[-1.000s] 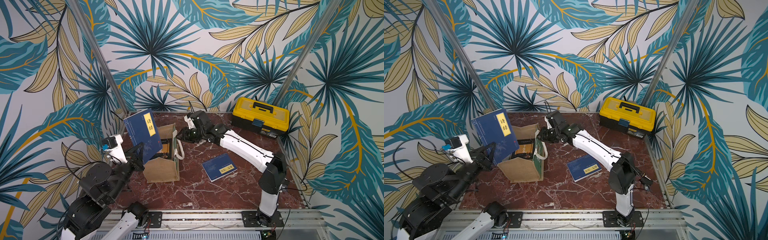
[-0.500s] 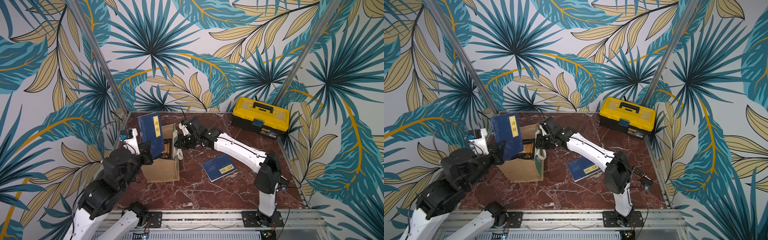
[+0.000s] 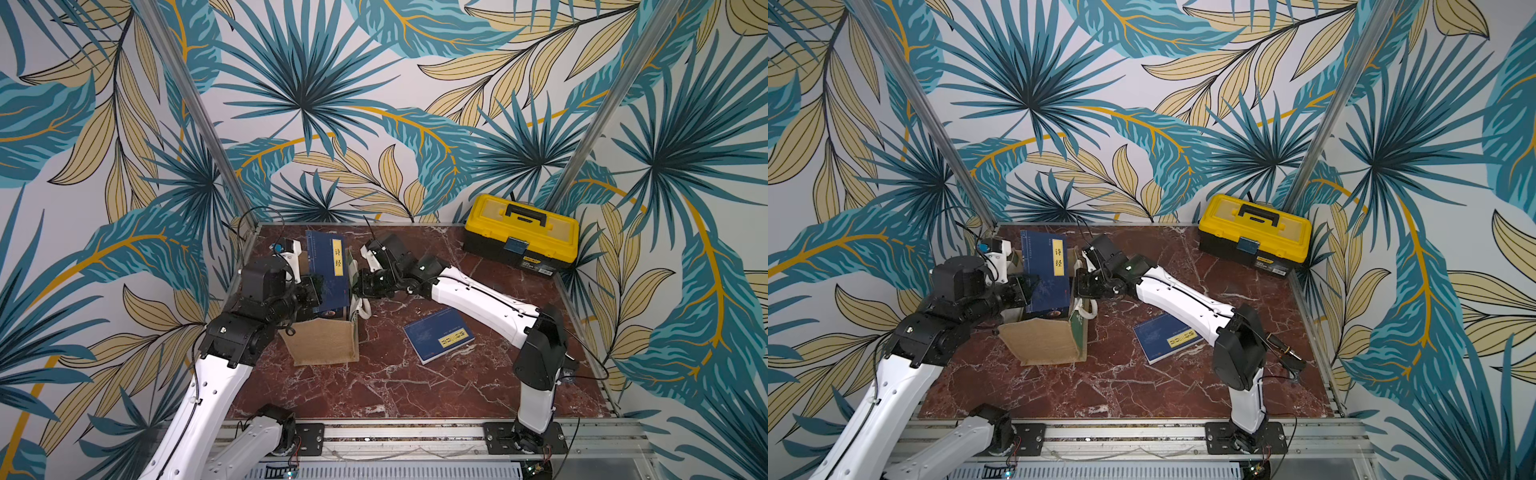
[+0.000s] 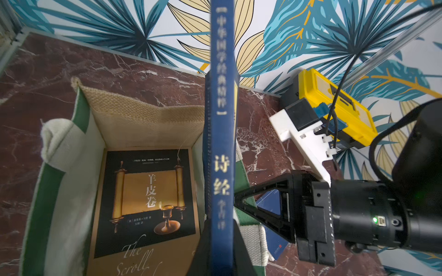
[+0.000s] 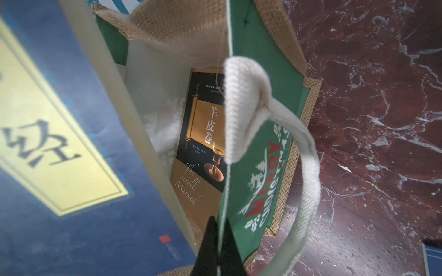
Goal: Put the books into the canvas bag
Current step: Place the book in the canvas bag.
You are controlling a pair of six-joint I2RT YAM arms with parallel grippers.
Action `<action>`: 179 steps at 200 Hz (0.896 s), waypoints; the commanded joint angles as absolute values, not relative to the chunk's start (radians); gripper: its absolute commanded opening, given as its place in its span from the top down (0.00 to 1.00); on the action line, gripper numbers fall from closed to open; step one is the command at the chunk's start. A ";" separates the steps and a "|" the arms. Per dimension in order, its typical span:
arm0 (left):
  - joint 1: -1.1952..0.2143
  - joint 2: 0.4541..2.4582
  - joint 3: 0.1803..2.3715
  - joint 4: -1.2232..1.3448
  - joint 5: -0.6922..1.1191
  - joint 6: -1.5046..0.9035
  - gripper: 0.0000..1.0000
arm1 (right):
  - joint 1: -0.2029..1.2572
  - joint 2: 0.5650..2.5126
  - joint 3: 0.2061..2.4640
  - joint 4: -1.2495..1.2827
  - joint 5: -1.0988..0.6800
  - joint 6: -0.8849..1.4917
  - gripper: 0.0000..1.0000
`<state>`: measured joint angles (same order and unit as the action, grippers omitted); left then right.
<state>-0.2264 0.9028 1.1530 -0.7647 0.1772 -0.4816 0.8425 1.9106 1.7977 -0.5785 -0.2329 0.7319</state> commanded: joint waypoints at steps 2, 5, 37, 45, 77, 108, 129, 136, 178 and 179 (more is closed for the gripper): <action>-0.159 0.902 1.101 -0.722 0.358 -0.512 0.98 | 0.839 1.850 1.784 -0.595 -0.206 0.706 0.96; -0.151 0.904 1.098 -0.724 0.371 -0.512 0.98 | 0.839 1.850 1.784 -0.594 -0.206 0.705 0.96; -0.090 0.943 1.091 -0.763 0.487 -0.478 0.98 | 0.838 1.849 1.784 -0.596 -0.206 0.699 0.96; -0.081 0.953 1.091 -0.776 0.500 -0.464 0.98 | 0.838 1.847 1.784 -0.597 -0.202 0.698 0.96; -0.052 0.997 1.076 -0.809 0.527 -0.407 0.98 | 0.838 1.845 1.781 -0.599 -0.199 0.692 0.97; -0.033 1.059 1.055 -0.816 0.553 -0.379 0.98 | 0.837 1.842 1.779 -0.606 -0.196 0.688 0.96; -0.026 1.094 1.036 -0.818 0.552 -0.360 0.98 | 0.838 1.841 1.779 -0.610 -0.192 0.686 0.96; -0.023 1.103 1.031 -0.818 0.552 -0.353 0.98 | 0.838 1.841 1.778 -0.610 -0.191 0.685 0.96; 0.006 1.169 1.012 -0.826 0.546 -0.301 0.98 | 0.836 1.843 1.781 -0.607 -0.192 0.684 0.96; 0.008 1.170 1.012 -0.827 0.547 -0.299 0.98 | 0.836 1.843 1.781 -0.607 -0.193 0.683 0.96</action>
<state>-0.0132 1.1427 1.0412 -0.8108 0.5217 -0.3645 0.8402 1.8969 1.7916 -0.6052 -0.2020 0.7017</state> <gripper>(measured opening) 0.114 0.049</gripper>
